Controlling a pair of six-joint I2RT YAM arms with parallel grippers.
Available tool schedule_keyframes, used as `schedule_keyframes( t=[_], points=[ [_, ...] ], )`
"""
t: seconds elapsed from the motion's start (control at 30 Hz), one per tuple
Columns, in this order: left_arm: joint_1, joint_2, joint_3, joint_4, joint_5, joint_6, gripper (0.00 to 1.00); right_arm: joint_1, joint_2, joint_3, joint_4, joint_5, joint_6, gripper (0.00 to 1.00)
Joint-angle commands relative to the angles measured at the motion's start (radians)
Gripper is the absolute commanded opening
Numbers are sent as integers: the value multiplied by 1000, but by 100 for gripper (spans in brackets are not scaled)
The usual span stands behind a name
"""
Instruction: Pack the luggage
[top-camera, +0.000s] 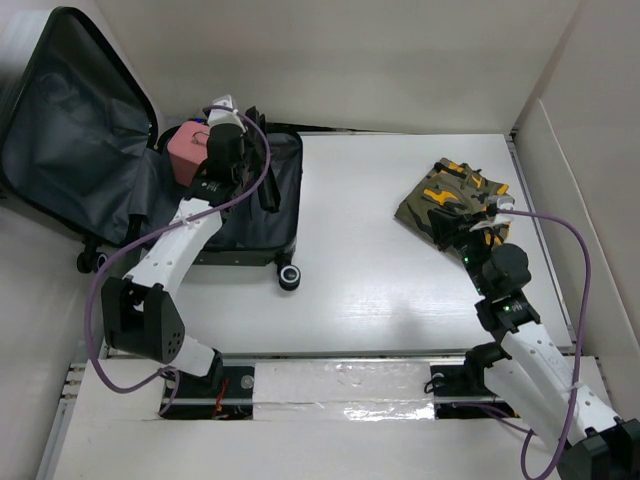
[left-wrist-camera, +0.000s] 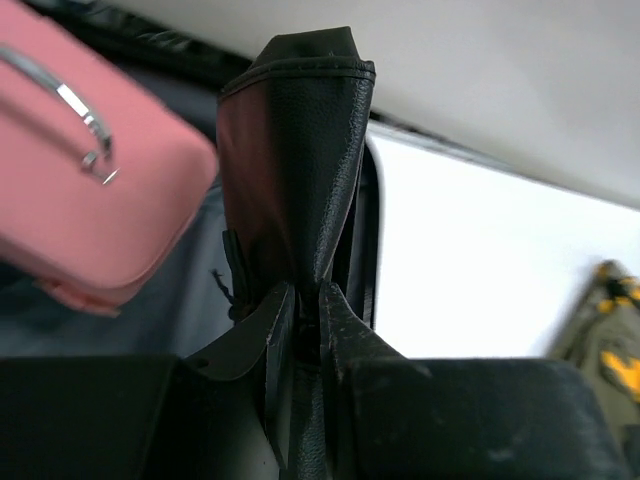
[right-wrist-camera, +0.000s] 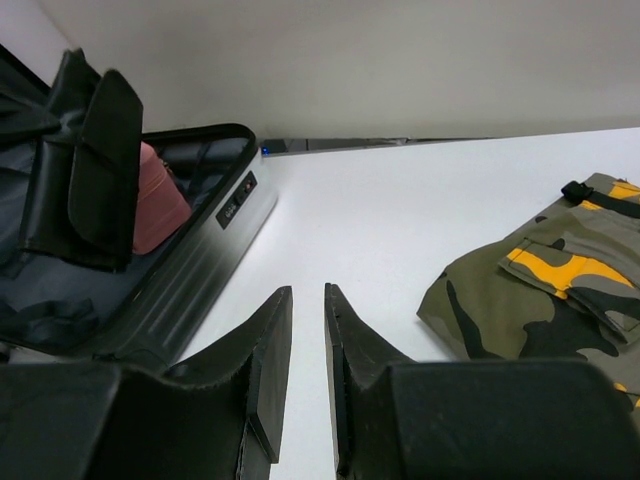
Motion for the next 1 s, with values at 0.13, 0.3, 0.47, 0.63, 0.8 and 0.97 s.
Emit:
schedule_keyframes(
  t=[0.13, 0.3, 0.47, 0.63, 0.8, 0.97],
  points=[
    [-34, 35, 29, -74, -250, 69, 0, 18, 1, 13, 59, -14, -14, 25],
    [-34, 114, 55, -62, -215, 114, 0, 18, 4, 13, 62, -14, -15, 26],
    [-66, 205, 104, -30, -268, 184, 0, 18, 4, 15, 62, -16, -15, 26],
    [-140, 331, 202, -102, -371, 260, 0, 28, 9, 16, 62, -16, -17, 26],
    [-140, 334, 126, -54, -390, 243, 9, 28, 30, 21, 62, -20, -21, 26],
    [-140, 355, 126, -47, -396, 225, 34, 28, 46, 22, 66, -22, -23, 26]
  ],
)
